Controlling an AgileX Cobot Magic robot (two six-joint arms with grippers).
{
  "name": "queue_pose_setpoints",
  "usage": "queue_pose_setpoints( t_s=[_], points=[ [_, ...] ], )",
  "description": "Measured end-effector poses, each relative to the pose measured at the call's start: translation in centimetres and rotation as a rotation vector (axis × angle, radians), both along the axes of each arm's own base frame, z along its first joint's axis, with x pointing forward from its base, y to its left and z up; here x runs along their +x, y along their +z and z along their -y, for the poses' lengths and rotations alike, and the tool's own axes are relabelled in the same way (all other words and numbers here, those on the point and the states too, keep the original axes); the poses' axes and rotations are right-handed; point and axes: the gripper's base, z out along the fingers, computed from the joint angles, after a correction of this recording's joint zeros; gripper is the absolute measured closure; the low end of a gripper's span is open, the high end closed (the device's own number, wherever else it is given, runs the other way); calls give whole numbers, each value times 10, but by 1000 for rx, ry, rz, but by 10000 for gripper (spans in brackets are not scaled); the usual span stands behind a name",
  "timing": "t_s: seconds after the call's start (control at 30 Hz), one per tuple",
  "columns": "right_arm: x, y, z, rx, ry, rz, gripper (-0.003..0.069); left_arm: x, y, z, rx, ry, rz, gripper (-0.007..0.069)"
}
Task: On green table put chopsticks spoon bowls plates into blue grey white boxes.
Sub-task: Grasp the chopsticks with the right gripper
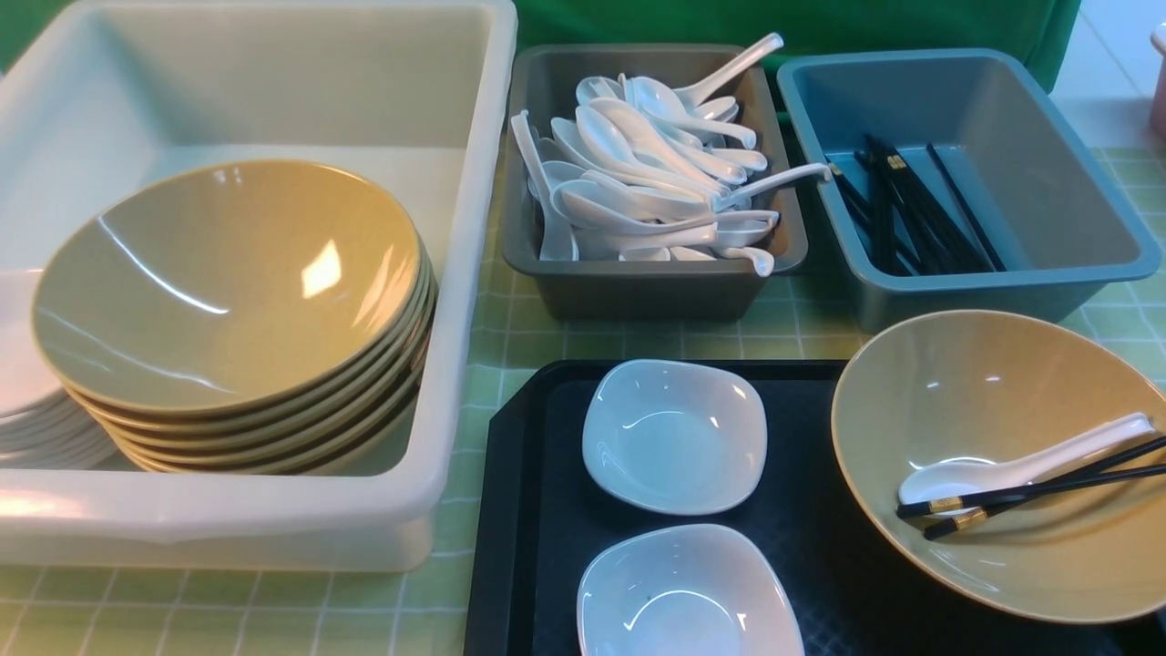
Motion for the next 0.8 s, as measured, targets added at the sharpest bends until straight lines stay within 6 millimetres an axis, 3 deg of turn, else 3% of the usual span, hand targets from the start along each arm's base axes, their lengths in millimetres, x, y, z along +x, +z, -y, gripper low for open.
queue_pose_setpoints(
  t_s=[0.17,0.2,0.3,0.33,0.37,0.43,0.57,0.7,0.8],
  points=[
    [-10,48,0,79,25,92,423,-10,35,0,-32,-18,95,627],
    [-14,81,0,105,35,140,423,-16,61,1,-16,-33,121,627],
    [-13,132,1,114,37,157,423,-16,103,6,52,-57,77,627],
    [-10,131,1,115,36,140,423,-16,106,6,55,-59,72,627],
    [-1,157,1,120,30,87,423,-12,134,10,108,-80,11,627],
    [11,180,2,96,9,-17,423,-1,162,15,164,-108,-85,627],
    [50,187,5,-71,-43,-339,423,36,183,24,264,-191,-417,627],
    [79,166,6,-241,-39,-594,423,65,174,26,342,-213,-668,627],
    [94,147,4,-264,14,-768,423,79,162,27,355,-230,-770,627]
  ],
)
